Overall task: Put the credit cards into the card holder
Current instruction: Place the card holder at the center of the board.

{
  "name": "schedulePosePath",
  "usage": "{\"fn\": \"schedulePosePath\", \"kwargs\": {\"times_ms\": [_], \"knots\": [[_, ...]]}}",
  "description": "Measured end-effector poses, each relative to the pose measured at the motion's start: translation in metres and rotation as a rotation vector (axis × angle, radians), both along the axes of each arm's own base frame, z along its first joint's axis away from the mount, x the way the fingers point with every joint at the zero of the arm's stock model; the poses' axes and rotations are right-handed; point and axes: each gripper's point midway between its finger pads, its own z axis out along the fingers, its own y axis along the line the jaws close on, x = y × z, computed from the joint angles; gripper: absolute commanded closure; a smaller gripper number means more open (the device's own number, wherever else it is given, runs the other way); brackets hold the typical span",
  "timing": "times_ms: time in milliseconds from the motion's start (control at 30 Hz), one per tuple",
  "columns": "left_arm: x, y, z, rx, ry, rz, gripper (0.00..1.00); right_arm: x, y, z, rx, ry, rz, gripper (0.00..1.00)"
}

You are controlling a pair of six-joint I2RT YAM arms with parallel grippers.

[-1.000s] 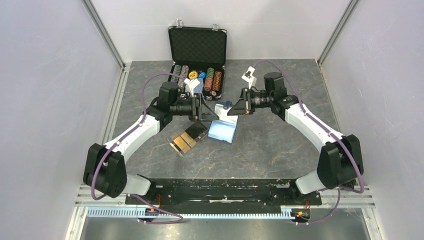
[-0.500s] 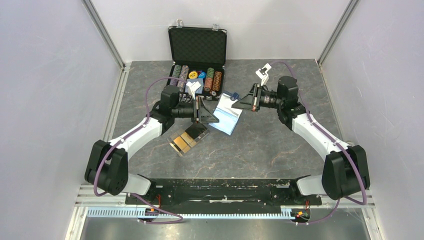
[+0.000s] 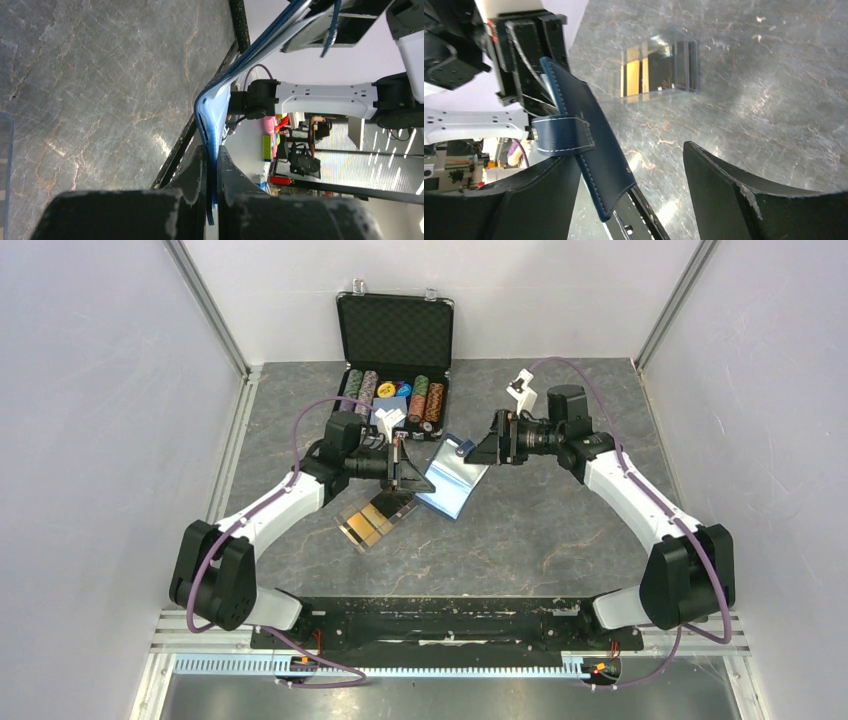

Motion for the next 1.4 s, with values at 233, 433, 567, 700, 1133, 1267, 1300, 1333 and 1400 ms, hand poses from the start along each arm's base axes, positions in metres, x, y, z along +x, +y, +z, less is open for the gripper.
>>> {"fn": "schedulePosePath", "kwargs": {"times_ms": [233, 433, 567, 700, 1133, 1267, 1300, 1333, 1400], "knots": [[-0.01, -0.001, -0.005, 0.029, 0.02, -0.029, 0.98, -0.008, -0.006, -0.027, -0.077, 0.04, 0.042, 0.4], [-0.015, -0.004, -0.003, 0.028, 0.029, -0.054, 0.97, -0.017, -0.002, -0.026, -0.061, 0.018, 0.114, 0.99], [-0.015, -0.006, -0.003, 0.031, 0.036, -0.062, 0.69, -0.023, 0.002, -0.022, -0.035, 0.012, 0.151, 1.0], [-0.008, -0.003, -0.011, 0.096, 0.018, -0.027, 0.45, -0.022, -0.002, -0.028, -0.043, 0.025, 0.136, 1.0], [0.01, -0.025, -0.044, 0.416, -0.075, 0.069, 0.55, -0.051, -0.056, -0.137, -0.148, 0.298, -0.181, 1.0], [-0.004, -0.056, -0.083, 0.485, -0.017, -0.006, 0.65, -0.067, -0.071, -0.162, -0.15, 0.36, -0.286, 1.0], [-0.007, -0.062, -0.093, 0.504, -0.002, -0.021, 0.67, -0.071, -0.077, -0.169, -0.148, 0.375, -0.319, 1.0], [-0.009, -0.069, -0.103, 0.519, 0.012, -0.034, 0.68, -0.074, -0.081, -0.174, -0.149, 0.39, -0.344, 1.0], [-0.015, -0.08, -0.121, 0.546, 0.05, -0.054, 0.69, -0.081, -0.089, -0.184, -0.139, 0.421, -0.391, 0.97]]}}
